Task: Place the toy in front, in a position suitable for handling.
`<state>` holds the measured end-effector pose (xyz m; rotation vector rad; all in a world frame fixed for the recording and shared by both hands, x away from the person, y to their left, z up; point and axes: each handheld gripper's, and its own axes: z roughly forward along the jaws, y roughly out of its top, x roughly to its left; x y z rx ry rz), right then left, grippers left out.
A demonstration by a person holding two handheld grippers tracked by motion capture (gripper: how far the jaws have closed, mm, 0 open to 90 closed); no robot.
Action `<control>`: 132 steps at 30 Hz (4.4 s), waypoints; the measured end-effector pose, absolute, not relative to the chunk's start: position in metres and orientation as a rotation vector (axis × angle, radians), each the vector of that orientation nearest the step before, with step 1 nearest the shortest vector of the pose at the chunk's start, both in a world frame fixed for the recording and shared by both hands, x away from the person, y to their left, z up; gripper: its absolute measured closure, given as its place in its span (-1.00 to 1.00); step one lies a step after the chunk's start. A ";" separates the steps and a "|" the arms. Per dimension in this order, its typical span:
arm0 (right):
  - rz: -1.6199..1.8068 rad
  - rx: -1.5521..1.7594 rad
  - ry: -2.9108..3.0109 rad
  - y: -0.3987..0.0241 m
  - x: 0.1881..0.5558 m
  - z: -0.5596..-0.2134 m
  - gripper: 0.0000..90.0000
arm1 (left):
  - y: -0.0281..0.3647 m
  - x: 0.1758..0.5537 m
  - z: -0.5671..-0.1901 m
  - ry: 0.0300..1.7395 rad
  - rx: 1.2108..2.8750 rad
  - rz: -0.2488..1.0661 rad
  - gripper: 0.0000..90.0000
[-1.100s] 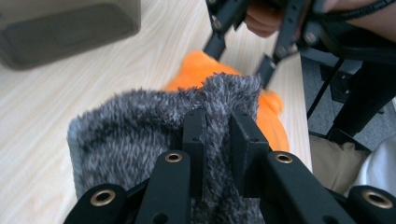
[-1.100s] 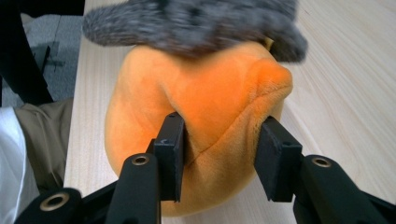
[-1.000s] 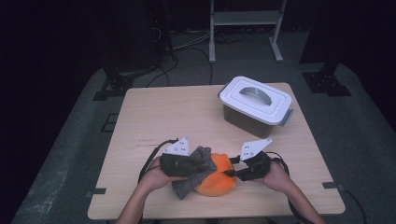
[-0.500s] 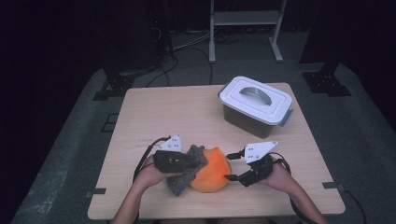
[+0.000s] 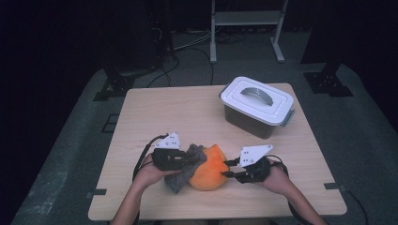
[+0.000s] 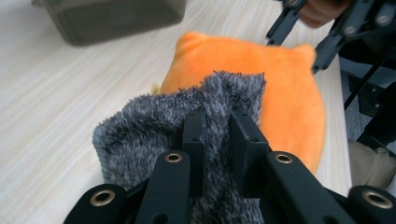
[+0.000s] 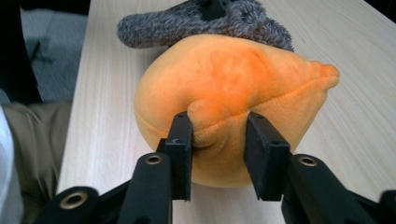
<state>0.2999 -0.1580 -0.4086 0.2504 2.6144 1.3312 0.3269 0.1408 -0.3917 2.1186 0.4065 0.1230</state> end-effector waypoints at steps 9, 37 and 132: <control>1.382 0.343 2.609 -0.147 0.297 -0.402 0.48 | 0.115 0.309 -0.371 0.254 2.128 0.123 0.73; 1.435 0.533 2.615 -0.154 0.306 -0.395 0.53 | 0.127 0.299 -0.379 0.261 2.149 0.167 0.73; 1.316 0.247 2.770 -0.169 0.306 -0.410 0.50 | 0.119 0.334 -0.388 0.357 2.193 0.083 0.72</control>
